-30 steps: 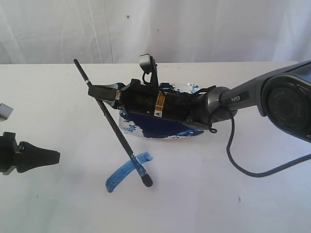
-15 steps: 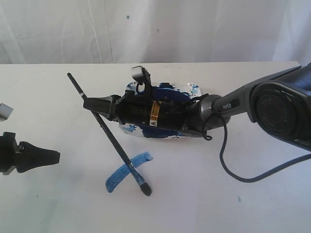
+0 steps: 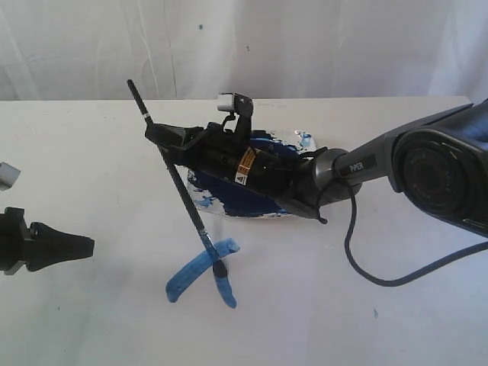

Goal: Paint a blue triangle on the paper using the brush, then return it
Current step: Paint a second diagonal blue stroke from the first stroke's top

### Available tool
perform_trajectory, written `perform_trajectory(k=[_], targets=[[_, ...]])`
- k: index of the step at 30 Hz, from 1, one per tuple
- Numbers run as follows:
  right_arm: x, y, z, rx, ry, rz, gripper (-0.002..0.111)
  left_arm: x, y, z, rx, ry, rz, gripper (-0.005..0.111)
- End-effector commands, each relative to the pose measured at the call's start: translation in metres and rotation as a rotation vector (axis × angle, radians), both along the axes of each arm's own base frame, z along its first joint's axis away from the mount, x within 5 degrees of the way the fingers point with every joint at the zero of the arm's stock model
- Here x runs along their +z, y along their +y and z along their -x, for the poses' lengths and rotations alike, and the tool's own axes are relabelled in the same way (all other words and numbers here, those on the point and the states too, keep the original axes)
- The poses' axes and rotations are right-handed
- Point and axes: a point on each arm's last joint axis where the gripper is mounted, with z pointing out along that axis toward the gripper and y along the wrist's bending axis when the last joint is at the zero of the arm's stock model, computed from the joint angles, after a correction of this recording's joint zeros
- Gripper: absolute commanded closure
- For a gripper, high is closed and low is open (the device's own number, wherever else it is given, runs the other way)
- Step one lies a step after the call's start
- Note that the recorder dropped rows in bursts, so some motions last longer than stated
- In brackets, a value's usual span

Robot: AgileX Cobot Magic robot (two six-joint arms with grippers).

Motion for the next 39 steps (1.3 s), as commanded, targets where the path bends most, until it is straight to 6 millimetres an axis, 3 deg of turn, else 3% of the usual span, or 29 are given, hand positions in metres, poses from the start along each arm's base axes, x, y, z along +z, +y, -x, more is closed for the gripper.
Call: perform_trajectory(k=[1, 7, 18, 30, 33, 39], targets=[[0.001, -0.003, -0.006, -0.086, -0.062, 0.008, 0.108, 0.002, 0.000, 0.002, -0.002, -0.009, -0.001, 0.107], [0.005, -0.005, -0.014, -0.174, -0.081, -0.021, 0.108, 0.002, 0.000, 0.002, -0.002, -0.009, -0.001, 0.107], [0.020, -0.001, -0.020, -0.173, -0.123, -0.064, 0.108, 0.002, 0.000, 0.002, -0.003, -0.011, -0.001, 0.107], [0.046, 0.005, 0.003, 0.098, -0.067, -0.067, 0.108, 0.002, 0.000, 0.002, -0.003, -0.011, -0.001, 0.107], [0.048, 0.008, 0.020, 0.281, -0.085, 0.045, 0.108, 0.002, 0.000, 0.002, -0.003, -0.011, -0.001, 0.107], [0.044, 0.008, 0.025, 0.335, -0.052, 0.080, 0.108, 0.002, 0.000, 0.002, -0.003, -0.011, -0.001, 0.107]])
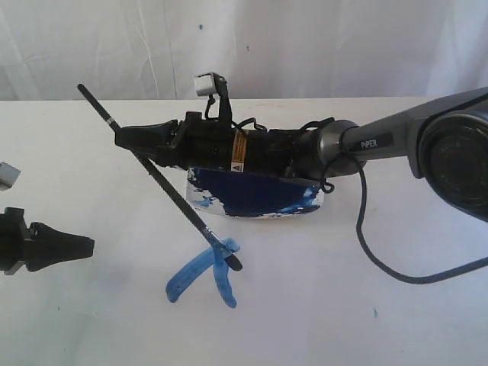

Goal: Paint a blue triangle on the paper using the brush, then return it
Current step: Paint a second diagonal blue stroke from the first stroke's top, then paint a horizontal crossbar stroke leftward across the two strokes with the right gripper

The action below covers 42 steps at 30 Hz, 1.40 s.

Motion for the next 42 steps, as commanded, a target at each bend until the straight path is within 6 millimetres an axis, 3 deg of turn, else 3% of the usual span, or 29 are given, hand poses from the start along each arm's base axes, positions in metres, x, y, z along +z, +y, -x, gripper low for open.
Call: perform_trajectory(k=[1, 9, 20, 32, 42], targets=[[0.002, 0.001, 0.007, 0.068, -0.004, 0.029, 0.108, 0.002, 0.000, 0.002, -0.002, -0.009, -0.001, 0.107], [0.010, 0.030, 0.032, 0.061, -0.026, -0.060, 0.108, 0.002, 0.000, 0.002, -0.002, -0.009, -0.001, 0.107], [0.015, 0.041, 0.040, 0.008, -0.071, -0.126, 0.108, -0.001, 0.003, 0.000, 0.013, -0.021, -0.054, 0.107], [-0.018, 0.052, 0.043, -0.048, -0.048, -0.120, 0.108, -0.007, 0.010, -0.001, 0.057, -0.010, -0.119, 0.107], [-0.022, 0.053, 0.043, -0.054, -0.070, -0.115, 0.108, -0.004, 0.036, -0.001, 0.139, -0.026, -0.086, 0.107]])
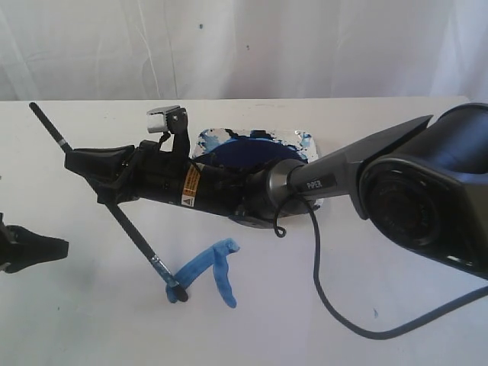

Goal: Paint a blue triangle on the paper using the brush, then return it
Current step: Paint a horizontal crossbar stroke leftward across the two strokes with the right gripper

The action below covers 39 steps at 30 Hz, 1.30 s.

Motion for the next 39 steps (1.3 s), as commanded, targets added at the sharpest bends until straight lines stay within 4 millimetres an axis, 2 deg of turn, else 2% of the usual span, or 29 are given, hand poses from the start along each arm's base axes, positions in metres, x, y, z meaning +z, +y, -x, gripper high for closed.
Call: perform_trajectory(k=[1, 10, 23, 39], targets=[[0.001, 0.001, 0.001, 0.004, -0.016, -0.017, 0.108, 0.005, 0.011, 0.003, 0.029, -0.020, 0.041, 0.107], [-0.002, -0.001, 0.004, 0.054, -0.045, 0.019, 0.108, 0.010, 0.010, 0.005, 0.008, -0.033, 0.098, 0.107], [-0.008, -0.002, 0.010, 0.135, -0.073, 0.074, 0.108, 0.003, 0.006, 0.014, -0.014, -0.027, 0.093, 0.107], [-0.014, -0.009, 0.010, 0.206, -0.074, 0.138, 0.108, 0.003, 0.006, 0.014, -0.019, -0.030, 0.091, 0.107]])
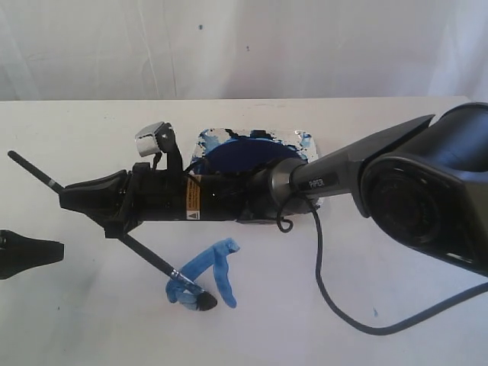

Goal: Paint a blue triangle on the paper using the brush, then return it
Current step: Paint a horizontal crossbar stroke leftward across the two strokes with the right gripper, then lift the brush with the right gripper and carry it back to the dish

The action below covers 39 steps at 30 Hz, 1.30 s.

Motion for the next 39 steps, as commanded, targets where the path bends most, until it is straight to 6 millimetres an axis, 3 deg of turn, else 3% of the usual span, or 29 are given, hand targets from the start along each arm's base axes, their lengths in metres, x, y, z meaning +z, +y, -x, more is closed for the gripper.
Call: perform_trajectory(k=[1, 13, 23, 39], targets=[[-0.003, -0.008, -0.006, 0.026, 0.002, 0.030, 0.108, 0.002, -0.001, 0.001, -0.007, -0.012, 0.000, 0.107], [-0.006, -0.035, -0.007, -0.016, 0.055, 0.077, 0.108, 0.002, -0.004, 0.001, -0.020, -0.015, -0.002, 0.107], [-0.005, -0.035, -0.009, -0.031, 0.065, 0.067, 0.108, -0.017, -0.045, 0.003, -0.170, 0.069, -0.054, 0.107], [0.001, -0.034, -0.014, -0.085, 0.095, 0.027, 0.108, -0.027, -0.044, 0.002, -0.118, 0.152, -0.077, 0.107]])
